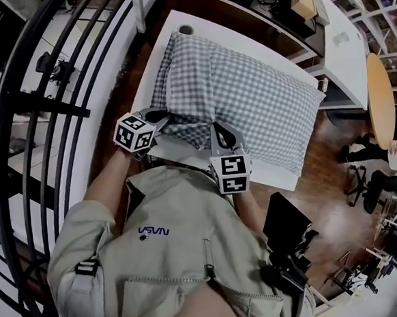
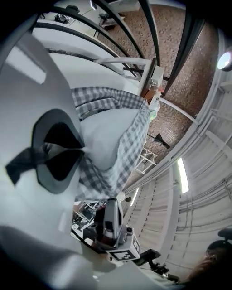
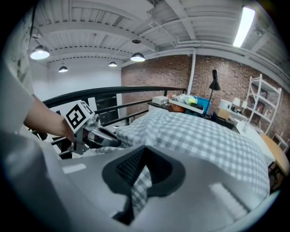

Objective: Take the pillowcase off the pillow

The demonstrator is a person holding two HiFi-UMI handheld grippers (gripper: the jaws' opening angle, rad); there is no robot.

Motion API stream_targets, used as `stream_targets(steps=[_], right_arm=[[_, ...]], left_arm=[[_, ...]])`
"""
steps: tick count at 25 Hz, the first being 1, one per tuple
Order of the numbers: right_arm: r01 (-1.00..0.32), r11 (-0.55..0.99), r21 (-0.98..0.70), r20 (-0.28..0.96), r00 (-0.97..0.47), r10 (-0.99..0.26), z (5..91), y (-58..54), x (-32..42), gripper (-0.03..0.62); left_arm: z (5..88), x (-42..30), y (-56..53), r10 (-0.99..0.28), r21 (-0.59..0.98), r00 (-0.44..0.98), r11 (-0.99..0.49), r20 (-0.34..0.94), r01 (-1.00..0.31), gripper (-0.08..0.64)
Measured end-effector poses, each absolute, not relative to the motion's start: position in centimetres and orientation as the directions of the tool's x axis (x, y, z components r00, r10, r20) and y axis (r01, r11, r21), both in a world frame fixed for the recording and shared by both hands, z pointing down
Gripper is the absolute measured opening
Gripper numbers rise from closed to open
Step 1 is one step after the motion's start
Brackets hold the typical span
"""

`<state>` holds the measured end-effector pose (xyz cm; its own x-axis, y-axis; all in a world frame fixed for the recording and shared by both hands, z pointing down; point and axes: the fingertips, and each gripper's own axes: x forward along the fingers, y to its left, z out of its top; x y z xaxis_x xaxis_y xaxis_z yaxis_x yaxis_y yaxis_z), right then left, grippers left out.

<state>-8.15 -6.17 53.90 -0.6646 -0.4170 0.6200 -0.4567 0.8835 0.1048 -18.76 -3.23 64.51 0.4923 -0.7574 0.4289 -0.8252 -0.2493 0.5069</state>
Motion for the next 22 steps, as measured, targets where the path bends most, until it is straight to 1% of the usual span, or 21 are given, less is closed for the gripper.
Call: stream_targets(steps=[3, 6, 9, 12, 13, 15, 16, 18, 21, 22], right_arm=[[-0.482, 0.869, 0.111, 0.626, -0.645, -0.438, 54.3, -6.8, -7.0, 0.006], [-0.478, 0.868, 0.136, 0.637, -0.628, -0.446, 54.4, -6.9, -6.0, 0.006], [-0.388, 0.897, 0.213, 0.667, -0.613, -0.423, 54.4, -6.7, -5.2, 0.006], [-0.260, 0.898, 0.355, 0.715, -0.543, -0.439, 55.3, -7.5, -3.0, 0.006], [-0.243, 0.884, 0.400, 0.722, -0.511, -0.467, 55.5, -8.3, -1.9, 0.006], [-0.259, 0.851, 0.457, 0.725, -0.445, -0.525, 55.5, -10.6, 0.3, 0.006], [-0.282, 0.846, 0.453, 0.730, -0.426, -0.534, 55.4, -11.5, 0.8, 0.006], [-0.323, 0.860, 0.394, 0.744, -0.437, -0.505, 55.1, -12.1, 0.4, 0.006], [-0.328, 0.892, 0.311, 0.699, -0.557, -0.449, 53.3, -10.1, -2.8, 0.011], [-0.309, 0.912, 0.271, 0.673, -0.616, -0.409, 52.6, -8.7, -4.2, 0.036]], left_arm=[[63.2, -19.7, -2.7, -0.779, 0.523, 0.485, -0.242, 0.398, -0.818, 0.018], [60.4, -20.9, -2.7, -0.836, 0.581, 0.452, -0.209, 0.312, -0.786, 0.017], [56.3, -22.4, -3.8, -0.895, 0.661, 0.406, -0.192, 0.186, -0.725, 0.017], [53.7, -23.4, -5.1, -0.914, 0.716, 0.391, -0.204, 0.105, -0.668, 0.015], [53.2, -23.7, -5.3, -0.918, 0.732, 0.385, -0.202, 0.089, -0.651, 0.015], [52.9, -24.0, -5.6, -0.924, 0.760, 0.376, -0.195, 0.070, -0.620, 0.014], [52.9, -23.9, -5.7, -0.925, 0.773, 0.375, -0.193, 0.063, -0.604, 0.014], [52.7, -23.2, -5.9, -0.925, 0.793, 0.376, -0.191, 0.052, -0.578, 0.014], [52.3, -22.0, -6.3, -0.925, 0.802, 0.376, -0.184, 0.054, -0.568, 0.014], [52.1, -21.7, -6.5, -0.924, 0.801, 0.377, -0.180, 0.060, -0.570, 0.015]])
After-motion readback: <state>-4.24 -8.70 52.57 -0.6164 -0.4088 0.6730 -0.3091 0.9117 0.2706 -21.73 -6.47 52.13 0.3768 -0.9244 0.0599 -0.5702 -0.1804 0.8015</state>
